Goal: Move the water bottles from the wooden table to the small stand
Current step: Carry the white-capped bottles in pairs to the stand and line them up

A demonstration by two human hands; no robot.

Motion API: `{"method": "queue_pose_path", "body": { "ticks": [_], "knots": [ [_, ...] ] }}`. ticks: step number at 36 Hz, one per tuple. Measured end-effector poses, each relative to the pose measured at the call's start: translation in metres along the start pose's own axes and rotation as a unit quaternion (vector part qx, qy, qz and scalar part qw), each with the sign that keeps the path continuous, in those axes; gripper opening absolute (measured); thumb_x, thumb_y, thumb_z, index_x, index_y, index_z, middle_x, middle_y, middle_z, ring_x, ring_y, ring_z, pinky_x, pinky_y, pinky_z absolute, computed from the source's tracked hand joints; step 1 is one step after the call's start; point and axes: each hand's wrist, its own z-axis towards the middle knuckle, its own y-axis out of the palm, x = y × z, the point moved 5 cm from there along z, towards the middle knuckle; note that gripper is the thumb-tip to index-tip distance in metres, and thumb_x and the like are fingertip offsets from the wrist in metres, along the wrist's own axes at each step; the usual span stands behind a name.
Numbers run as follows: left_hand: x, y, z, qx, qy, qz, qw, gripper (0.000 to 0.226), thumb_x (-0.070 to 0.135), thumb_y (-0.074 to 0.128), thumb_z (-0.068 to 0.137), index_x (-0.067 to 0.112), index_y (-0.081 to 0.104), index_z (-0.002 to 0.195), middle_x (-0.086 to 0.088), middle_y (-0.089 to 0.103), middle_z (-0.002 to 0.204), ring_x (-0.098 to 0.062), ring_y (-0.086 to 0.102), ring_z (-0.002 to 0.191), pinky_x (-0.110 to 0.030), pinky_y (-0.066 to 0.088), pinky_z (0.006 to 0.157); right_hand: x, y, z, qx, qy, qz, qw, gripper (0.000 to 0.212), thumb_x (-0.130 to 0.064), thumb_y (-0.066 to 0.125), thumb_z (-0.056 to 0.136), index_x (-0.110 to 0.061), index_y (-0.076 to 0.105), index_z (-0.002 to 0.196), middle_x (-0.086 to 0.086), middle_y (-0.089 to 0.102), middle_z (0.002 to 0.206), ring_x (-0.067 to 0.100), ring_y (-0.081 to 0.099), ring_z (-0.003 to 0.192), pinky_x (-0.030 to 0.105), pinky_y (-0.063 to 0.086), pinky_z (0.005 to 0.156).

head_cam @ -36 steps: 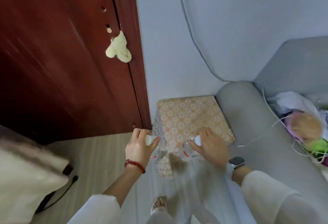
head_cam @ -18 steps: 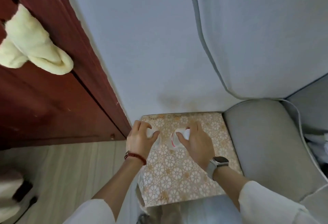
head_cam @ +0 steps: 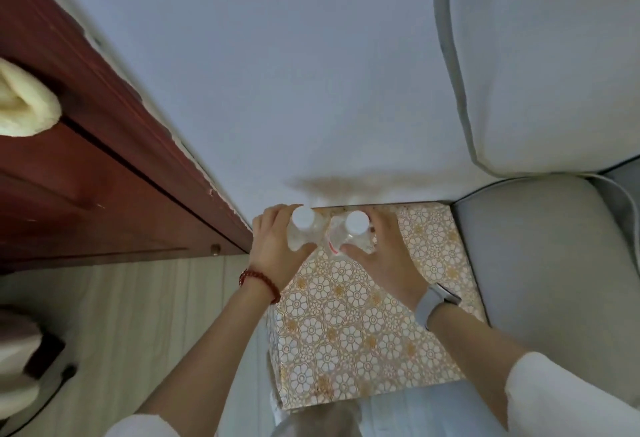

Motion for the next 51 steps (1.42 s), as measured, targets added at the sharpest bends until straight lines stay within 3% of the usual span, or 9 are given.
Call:
{"method": "queue_pose_path", "body": {
  "ticks": [5, 10, 19, 25, 30, 38, 42, 48, 51],
  "knots": [
    [-0.016, 0.015, -0.003, -0.063, -0.03, -0.079, 0.994, 0.087, 0.011, 0.076, 0.07, 0.03, 0.025, 0.139, -0.005, 0.025, 0.146, -0.021, 0.025, 0.135, -0.036, 0.027, 0.11, 0.015, 0.016, 0.001, -0.064, 0.06, 0.095, 0.992, 0.073, -0.021, 0.067, 0.08, -0.028, 0.024, 0.139, -0.001, 0.028, 0.142, 0.015, 0.031, 0.129, 0.049, 0.038, 0.107],
    [-0.02, 0.025, 0.001, -0.008, -0.054, -0.12, 0.991, 0.084, 0.01, 0.077, 0.069, 0.03, 0.031, 0.137, -0.003, 0.042, 0.14, -0.021, 0.039, 0.128, -0.046, 0.042, 0.102, 0.025, 0.03, 0.005, -0.038, 0.068, 0.156, 0.985, 0.082, -0.014, 0.068, 0.079, -0.031, 0.016, 0.141, -0.001, 0.037, 0.143, 0.019, 0.037, 0.13, 0.045, 0.038, 0.108],
    [-0.011, 0.025, 0.025, 0.048, -0.077, -0.09, 0.992, 0.084, 0.016, 0.078, 0.068, 0.028, 0.031, 0.137, -0.009, 0.057, 0.123, -0.027, 0.052, 0.112, -0.029, 0.041, 0.086, 0.021, 0.034, 0.031, 0.028, 0.055, 0.194, 0.979, 0.074, -0.01, 0.062, 0.084, -0.031, 0.02, 0.141, 0.0, 0.039, 0.144, 0.022, 0.038, 0.133, 0.048, 0.04, 0.106],
    [-0.009, 0.017, 0.037, 0.09, -0.098, -0.08, 0.988, 0.081, 0.016, 0.077, 0.07, 0.023, 0.031, 0.136, -0.012, 0.059, 0.119, -0.032, 0.054, 0.11, -0.035, 0.044, 0.086, 0.011, 0.036, 0.055, 0.009, 0.046, 0.211, 0.976, 0.07, -0.009, 0.059, 0.086, -0.027, 0.021, 0.142, -0.002, 0.041, 0.14, 0.018, 0.041, 0.128, 0.036, 0.041, 0.105],
    [-0.015, 0.016, 0.035, 0.103, -0.145, -0.106, 0.978, 0.082, 0.016, 0.078, 0.068, 0.017, 0.028, 0.134, -0.015, 0.058, 0.122, -0.035, 0.056, 0.108, -0.037, 0.044, 0.087, 0.012, 0.037, 0.057, 0.011, 0.05, 0.203, 0.978, 0.069, -0.01, 0.061, 0.085, -0.023, 0.022, 0.14, -0.011, 0.044, 0.124, 0.008, 0.049, 0.109, 0.007, 0.042, 0.079],
    [-0.019, 0.016, 0.033, 0.09, -0.13, -0.116, 0.981, 0.074, 0.014, 0.076, 0.071, 0.013, 0.033, 0.13, -0.014, 0.057, 0.124, -0.032, 0.058, 0.107, -0.04, 0.049, 0.09, 0.015, 0.037, 0.054, 0.013, 0.086, 0.197, 0.977, 0.051, -0.01, 0.062, 0.085, -0.007, 0.029, 0.124, -0.003, 0.048, 0.113, 0.012, 0.05, 0.102, 0.021, 0.042, 0.087],
    [-0.017, 0.016, 0.037, 0.095, -0.135, -0.101, 0.981, 0.071, 0.017, 0.077, 0.07, 0.011, 0.034, 0.127, -0.012, 0.058, 0.123, -0.032, 0.059, 0.103, -0.042, 0.049, 0.087, 0.017, 0.035, 0.056, -0.004, 0.083, 0.17, 0.982, 0.052, -0.01, 0.061, 0.086, -0.007, 0.027, 0.125, 0.008, 0.05, 0.127, 0.019, 0.052, 0.109, 0.026, 0.043, 0.091],
    [-0.011, 0.015, 0.028, 0.055, -0.128, -0.082, 0.987, 0.079, 0.022, 0.072, 0.076, 0.016, 0.023, 0.138, -0.011, 0.04, 0.141, -0.029, 0.045, 0.123, -0.039, 0.041, 0.095, 0.002, 0.031, 0.047, -0.036, 0.096, 0.138, 0.985, 0.072, -0.012, 0.058, 0.087, -0.012, 0.01, 0.142, 0.009, 0.031, 0.147, 0.025, 0.036, 0.134, 0.037, 0.033, 0.109],
    [-0.007, 0.0, 0.006, 0.05, -0.12, -0.062, 0.99, 0.075, 0.025, 0.067, 0.08, 0.015, 0.023, 0.141, -0.009, 0.024, 0.15, -0.024, 0.028, 0.136, -0.037, 0.029, 0.108, -0.01, 0.023, 0.027, -0.023, 0.118, 0.108, 0.987, 0.063, -0.011, 0.055, 0.089, -0.009, 0.02, 0.141, 0.01, 0.037, 0.142, 0.024, 0.035, 0.132, 0.029, 0.029, 0.102]
  ]
}}
